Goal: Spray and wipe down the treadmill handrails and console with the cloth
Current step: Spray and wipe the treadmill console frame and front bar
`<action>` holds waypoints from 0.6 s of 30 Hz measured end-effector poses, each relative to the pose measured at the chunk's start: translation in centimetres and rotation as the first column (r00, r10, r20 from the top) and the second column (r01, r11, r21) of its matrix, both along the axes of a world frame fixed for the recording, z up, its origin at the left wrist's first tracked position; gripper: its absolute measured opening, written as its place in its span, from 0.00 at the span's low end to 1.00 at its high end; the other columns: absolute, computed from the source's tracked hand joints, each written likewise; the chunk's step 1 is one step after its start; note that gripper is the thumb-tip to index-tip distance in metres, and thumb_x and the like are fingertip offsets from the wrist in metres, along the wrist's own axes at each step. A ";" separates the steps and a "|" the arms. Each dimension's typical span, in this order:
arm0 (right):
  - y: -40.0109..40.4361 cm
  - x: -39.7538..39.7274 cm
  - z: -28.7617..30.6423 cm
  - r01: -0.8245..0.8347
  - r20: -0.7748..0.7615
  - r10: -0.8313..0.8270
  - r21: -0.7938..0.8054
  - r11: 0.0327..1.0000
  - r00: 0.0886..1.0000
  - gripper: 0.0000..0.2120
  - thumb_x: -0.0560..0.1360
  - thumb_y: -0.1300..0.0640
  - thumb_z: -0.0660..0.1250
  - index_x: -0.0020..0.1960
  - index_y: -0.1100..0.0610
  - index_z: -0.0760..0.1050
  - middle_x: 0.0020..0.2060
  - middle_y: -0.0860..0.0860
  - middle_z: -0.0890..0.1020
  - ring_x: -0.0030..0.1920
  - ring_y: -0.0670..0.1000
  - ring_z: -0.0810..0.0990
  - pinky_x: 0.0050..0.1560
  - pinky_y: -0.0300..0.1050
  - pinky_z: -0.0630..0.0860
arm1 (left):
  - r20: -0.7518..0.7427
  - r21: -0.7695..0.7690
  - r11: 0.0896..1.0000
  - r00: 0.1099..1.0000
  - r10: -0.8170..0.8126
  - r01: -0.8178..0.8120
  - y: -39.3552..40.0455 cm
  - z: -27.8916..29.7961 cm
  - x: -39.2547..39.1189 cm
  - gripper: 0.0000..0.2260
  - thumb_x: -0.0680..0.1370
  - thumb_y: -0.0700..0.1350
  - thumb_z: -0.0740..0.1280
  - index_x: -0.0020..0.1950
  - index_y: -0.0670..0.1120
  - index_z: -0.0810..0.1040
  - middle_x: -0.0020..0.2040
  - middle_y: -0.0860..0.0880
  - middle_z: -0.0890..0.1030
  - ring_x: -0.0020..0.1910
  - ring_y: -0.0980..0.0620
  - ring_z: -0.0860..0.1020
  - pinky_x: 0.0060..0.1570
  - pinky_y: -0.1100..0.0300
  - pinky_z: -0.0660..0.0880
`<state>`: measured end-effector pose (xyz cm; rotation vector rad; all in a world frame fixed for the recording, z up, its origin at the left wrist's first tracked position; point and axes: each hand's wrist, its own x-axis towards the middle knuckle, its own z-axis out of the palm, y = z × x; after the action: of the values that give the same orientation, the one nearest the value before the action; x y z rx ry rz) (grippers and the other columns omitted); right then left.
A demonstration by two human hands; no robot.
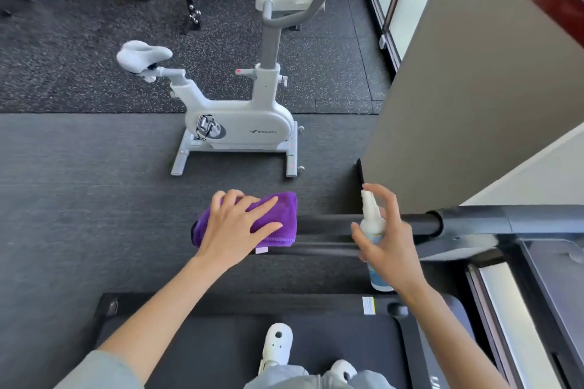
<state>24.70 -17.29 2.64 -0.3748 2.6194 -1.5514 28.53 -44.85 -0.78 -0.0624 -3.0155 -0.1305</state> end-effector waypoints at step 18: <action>1.5 0.1 -1.6 0.058 0.001 -0.058 -0.011 0.998 0.998 0.30 0.75 0.66 0.70 0.64 0.36 0.65 0.33 0.58 0.77 0.29 0.63 0.77 0.38 0.63 0.79 | -0.112 0.143 0.988 0.991 0.071 -0.054 10.6 -3.2 -3.7 0.25 0.71 0.70 0.61 0.54 0.54 0.82 0.47 0.52 0.81 0.44 0.47 0.77 0.46 0.52 0.73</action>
<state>24.81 -15.82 1.08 -0.3011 2.6454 -1.5836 24.79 -34.25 -3.95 0.0368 -2.8792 -0.3194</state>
